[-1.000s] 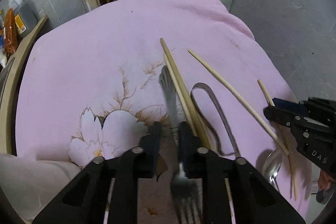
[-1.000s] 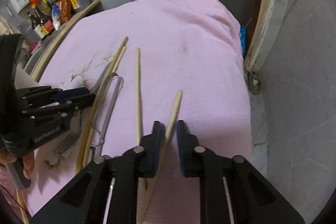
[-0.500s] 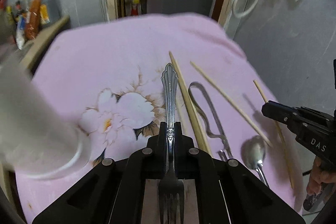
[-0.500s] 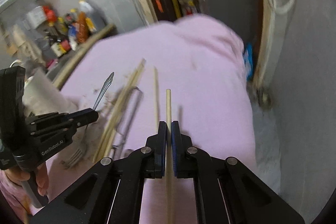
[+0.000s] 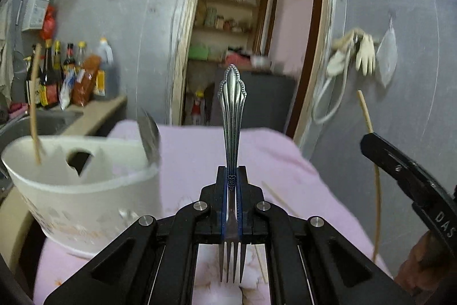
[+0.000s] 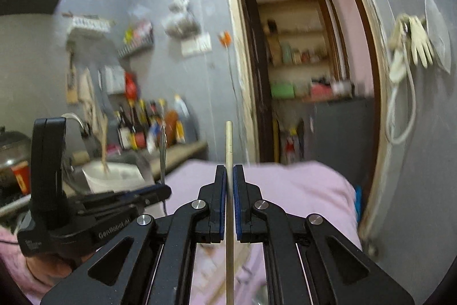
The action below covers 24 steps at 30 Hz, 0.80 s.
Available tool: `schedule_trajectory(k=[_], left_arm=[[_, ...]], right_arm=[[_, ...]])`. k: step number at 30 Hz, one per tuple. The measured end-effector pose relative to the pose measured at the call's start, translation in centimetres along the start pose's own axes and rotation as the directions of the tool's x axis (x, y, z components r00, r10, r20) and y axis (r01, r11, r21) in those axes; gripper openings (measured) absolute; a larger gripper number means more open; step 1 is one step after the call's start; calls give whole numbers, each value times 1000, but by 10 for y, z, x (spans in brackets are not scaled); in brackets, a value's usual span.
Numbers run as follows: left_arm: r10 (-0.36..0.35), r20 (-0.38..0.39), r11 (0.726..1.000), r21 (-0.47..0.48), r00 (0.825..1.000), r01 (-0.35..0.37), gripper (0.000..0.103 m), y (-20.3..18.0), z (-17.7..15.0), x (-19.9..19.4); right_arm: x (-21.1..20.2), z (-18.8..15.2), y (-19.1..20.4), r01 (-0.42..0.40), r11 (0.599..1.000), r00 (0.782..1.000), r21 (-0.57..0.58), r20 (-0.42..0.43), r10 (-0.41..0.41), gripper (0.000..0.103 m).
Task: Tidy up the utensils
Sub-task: 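Lift the fork and chopstick and carry them over the white caddy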
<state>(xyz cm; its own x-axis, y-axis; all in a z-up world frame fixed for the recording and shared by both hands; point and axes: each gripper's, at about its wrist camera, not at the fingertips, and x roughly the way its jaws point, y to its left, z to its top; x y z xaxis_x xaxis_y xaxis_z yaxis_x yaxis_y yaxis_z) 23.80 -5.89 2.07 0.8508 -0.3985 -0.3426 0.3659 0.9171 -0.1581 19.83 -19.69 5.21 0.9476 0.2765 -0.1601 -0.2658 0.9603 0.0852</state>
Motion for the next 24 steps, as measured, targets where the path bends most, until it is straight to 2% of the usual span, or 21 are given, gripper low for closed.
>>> schedule_trajectory(k=[4,8,11,14,18,21,24], left_arm=[[12,86,1000,-23,996,-10,3,11,32,-24],[42,154,999,-33,987,-38,3,30,61,-48],[84,188,996,-43,979,-77,3,45,79,-63],[122,220,990,-93,968,-104,3,73,96,-75],[204,281,975,-143,938,-169,3,107,101,-89],[266,326,961,-166,907,-223,3,127,98,-95],[299,341,950,-198,891,-243,3,147,91,-92]], right_arm=[[7,22,13,-37,999,995,9,90,36,3],[11,40,26,-69,998,981,11,180,66,3],[21,54,38,-116,993,965,35,241,104,3],[34,66,52,-165,985,948,53,286,143,3],[53,73,72,-198,978,936,66,309,169,3],[69,69,84,-208,975,930,74,324,173,3],[82,64,91,-202,976,925,84,343,162,3]])
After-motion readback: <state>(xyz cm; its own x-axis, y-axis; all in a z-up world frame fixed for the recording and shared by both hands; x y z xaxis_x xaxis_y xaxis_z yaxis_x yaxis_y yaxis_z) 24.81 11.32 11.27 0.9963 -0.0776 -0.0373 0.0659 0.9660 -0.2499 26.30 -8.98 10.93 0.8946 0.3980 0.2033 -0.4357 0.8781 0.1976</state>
